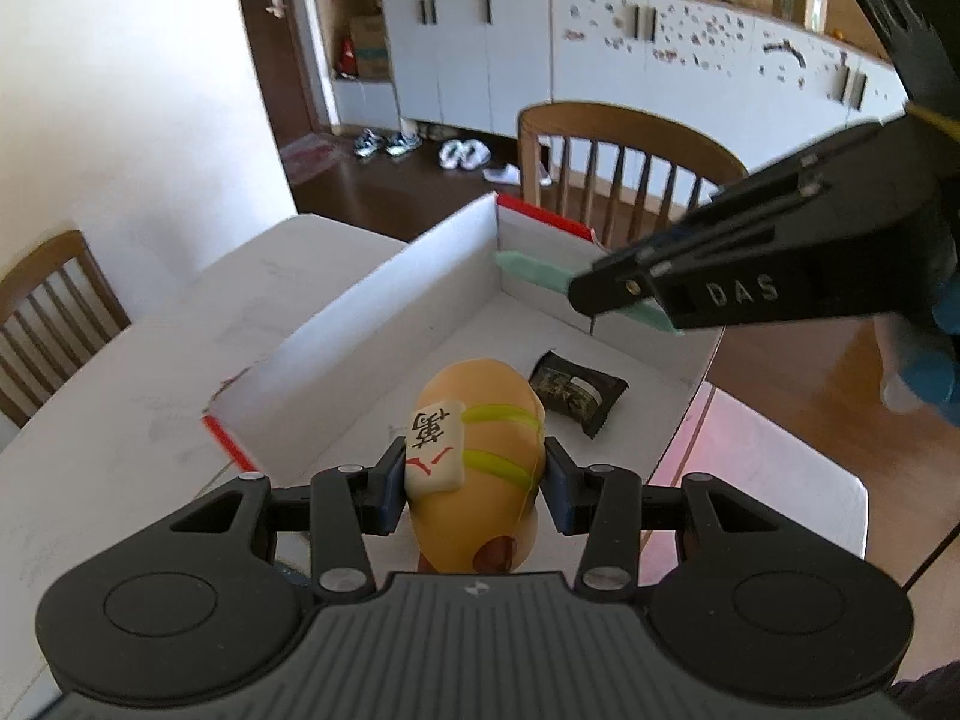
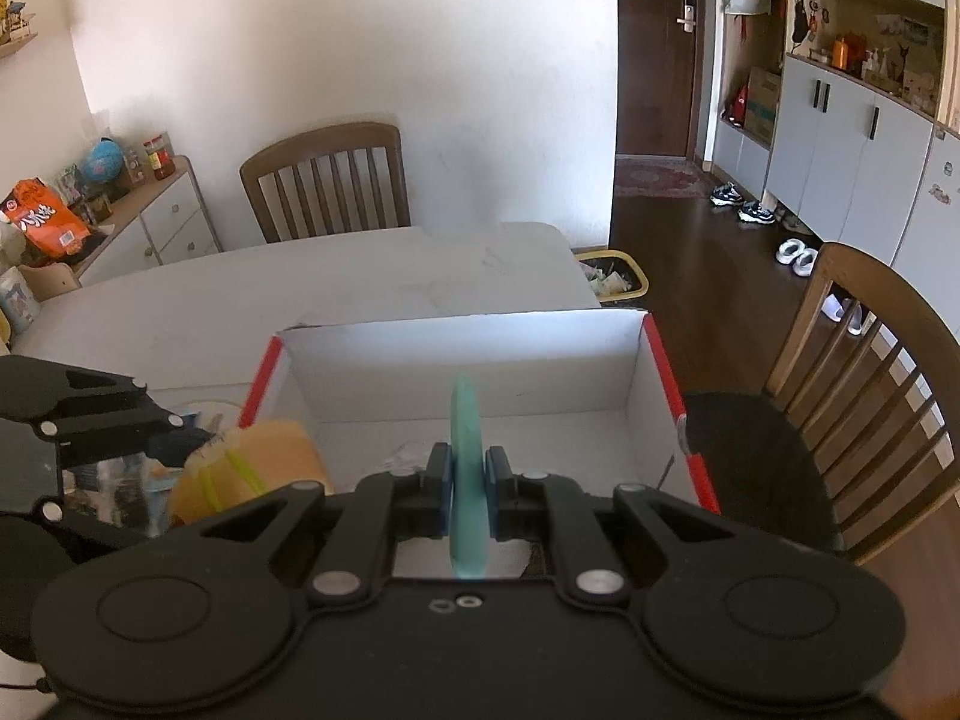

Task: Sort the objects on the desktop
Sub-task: 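Carry the yellow toy and mint-green stick with both tools into the red box, then lower and open both tools, releasing the toy and stick in the box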

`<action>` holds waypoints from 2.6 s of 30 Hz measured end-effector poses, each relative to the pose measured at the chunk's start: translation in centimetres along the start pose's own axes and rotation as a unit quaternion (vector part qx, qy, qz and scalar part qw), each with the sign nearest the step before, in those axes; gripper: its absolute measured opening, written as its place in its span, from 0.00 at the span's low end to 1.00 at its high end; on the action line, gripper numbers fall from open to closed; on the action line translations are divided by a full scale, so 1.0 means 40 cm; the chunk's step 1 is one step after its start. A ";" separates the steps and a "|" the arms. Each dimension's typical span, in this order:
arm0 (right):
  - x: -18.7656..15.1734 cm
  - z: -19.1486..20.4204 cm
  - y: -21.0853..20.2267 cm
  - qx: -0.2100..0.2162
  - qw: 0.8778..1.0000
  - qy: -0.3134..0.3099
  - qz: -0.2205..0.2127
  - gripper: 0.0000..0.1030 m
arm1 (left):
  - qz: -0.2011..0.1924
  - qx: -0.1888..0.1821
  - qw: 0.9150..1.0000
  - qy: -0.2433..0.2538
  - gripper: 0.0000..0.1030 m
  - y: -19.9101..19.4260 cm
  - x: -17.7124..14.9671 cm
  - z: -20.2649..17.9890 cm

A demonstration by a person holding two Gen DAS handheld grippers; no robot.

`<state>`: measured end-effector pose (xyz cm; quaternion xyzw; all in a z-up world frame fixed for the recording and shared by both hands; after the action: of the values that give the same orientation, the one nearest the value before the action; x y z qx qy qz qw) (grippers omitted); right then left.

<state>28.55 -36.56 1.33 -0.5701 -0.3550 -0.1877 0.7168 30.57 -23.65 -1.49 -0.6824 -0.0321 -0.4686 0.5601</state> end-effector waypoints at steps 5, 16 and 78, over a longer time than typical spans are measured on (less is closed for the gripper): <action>0.016 -0.034 0.042 0.001 1.000 0.001 0.013 0.10 | 0.028 -0.015 0.999 0.007 0.42 0.063 0.023 -0.005; 0.015 -0.080 0.154 -0.005 0.998 0.005 0.057 0.10 | 0.077 -0.042 0.996 0.026 0.42 0.180 0.056 -0.015; 0.008 -0.140 0.280 -0.007 0.983 0.076 0.167 0.40 | 0.102 -0.061 0.993 -0.002 0.70 0.122 0.027 -0.004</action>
<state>37.96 -38.72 -6.62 -0.6101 -0.1979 -0.1107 0.7592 33.84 -26.08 -4.35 -0.7156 0.0649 -0.4091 0.5624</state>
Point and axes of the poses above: each gripper's, at about its wrist camera, not at the fingertips, and y roughly the way its jaws point, z to its left, x to its top, the point moved 1 cm from there along y, roughly the way its jaws point, and after that the axes turned 2 degrees about -z, right-handed, at the moved point
